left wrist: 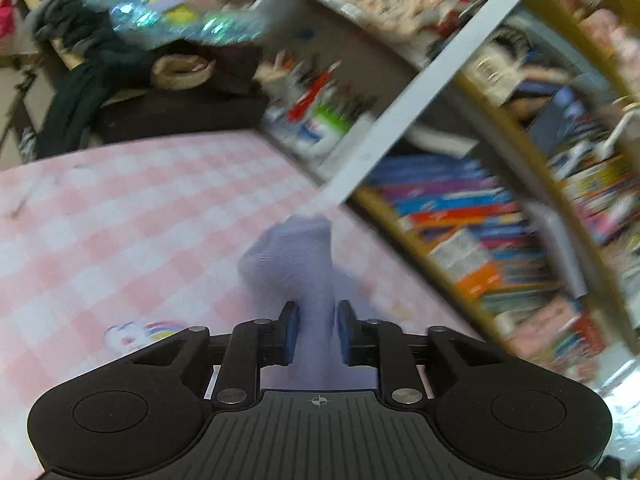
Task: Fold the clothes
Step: 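Pinch the lavender half with the left gripper and lift it up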
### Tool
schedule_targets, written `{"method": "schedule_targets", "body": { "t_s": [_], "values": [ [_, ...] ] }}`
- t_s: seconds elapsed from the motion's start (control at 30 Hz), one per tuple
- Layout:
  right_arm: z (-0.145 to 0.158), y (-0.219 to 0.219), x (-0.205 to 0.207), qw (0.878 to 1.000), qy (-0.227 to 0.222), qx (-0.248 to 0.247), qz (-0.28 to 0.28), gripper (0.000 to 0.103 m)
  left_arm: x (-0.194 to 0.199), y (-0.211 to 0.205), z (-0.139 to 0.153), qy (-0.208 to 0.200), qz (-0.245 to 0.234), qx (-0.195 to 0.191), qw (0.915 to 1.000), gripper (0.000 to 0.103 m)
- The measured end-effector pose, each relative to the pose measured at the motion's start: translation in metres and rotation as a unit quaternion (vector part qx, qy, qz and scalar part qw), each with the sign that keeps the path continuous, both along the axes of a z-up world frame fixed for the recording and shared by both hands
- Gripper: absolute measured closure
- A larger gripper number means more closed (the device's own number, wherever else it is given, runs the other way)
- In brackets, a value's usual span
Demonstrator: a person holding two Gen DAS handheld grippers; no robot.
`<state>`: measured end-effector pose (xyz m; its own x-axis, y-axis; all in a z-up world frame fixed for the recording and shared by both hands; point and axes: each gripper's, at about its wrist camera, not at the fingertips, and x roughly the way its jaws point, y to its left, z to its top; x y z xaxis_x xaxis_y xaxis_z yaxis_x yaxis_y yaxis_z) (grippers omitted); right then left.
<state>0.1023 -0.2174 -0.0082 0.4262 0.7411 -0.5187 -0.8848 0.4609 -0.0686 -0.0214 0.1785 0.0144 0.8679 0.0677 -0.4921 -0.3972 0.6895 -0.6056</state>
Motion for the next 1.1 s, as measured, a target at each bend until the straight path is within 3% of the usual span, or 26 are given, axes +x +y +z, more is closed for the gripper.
{"method": "schedule_targets", "body": {
  "t_s": [0.1,0.2,0.27,0.47,0.57,0.63,0.73,0.87,0.93,1.1],
  "values": [
    [0.0,0.0,0.0,1.0,0.0,0.0,0.0,0.041,0.003,0.014,-0.02,0.042,0.033,-0.047,0.9974,0.065],
    [0.0,-0.001,0.0,1.0,0.001,0.0,-0.001,0.041,0.005,0.022,-0.036,0.045,0.034,-0.093,0.9941,0.06],
    [0.0,-0.001,0.0,1.0,0.001,0.0,0.0,0.041,0.005,0.022,-0.042,0.031,0.036,-0.094,0.9945,0.055],
    [0.0,-0.001,0.002,1.0,0.003,0.0,0.001,0.04,0.009,0.026,-0.052,-0.01,0.061,-0.113,0.9917,0.055],
    [0.0,-0.001,0.001,1.0,0.007,0.001,0.0,0.039,0.008,0.028,-0.056,-0.025,0.068,-0.121,0.99,0.061],
    [0.0,-0.001,0.001,1.0,0.009,0.001,0.0,0.039,0.008,0.03,-0.058,-0.023,0.064,-0.119,0.9905,0.083],
    [0.0,0.0,0.001,1.0,0.01,0.0,-0.001,0.039,0.007,0.031,-0.055,-0.035,0.045,-0.107,0.9927,0.092],
    [0.0,0.002,0.006,1.0,0.029,0.004,-0.005,0.039,-0.004,0.027,-0.031,-0.077,-0.002,-0.065,0.9949,0.094],
    [0.0,0.006,0.01,0.999,0.04,0.009,-0.008,0.039,-0.012,0.033,-0.024,-0.075,-0.01,-0.051,0.9958,0.094],
    [-0.001,0.038,0.005,0.999,0.049,0.013,0.0,0.039,-0.029,0.059,-0.037,-0.053,0.028,-0.055,0.9967,0.094]
  ]
}}
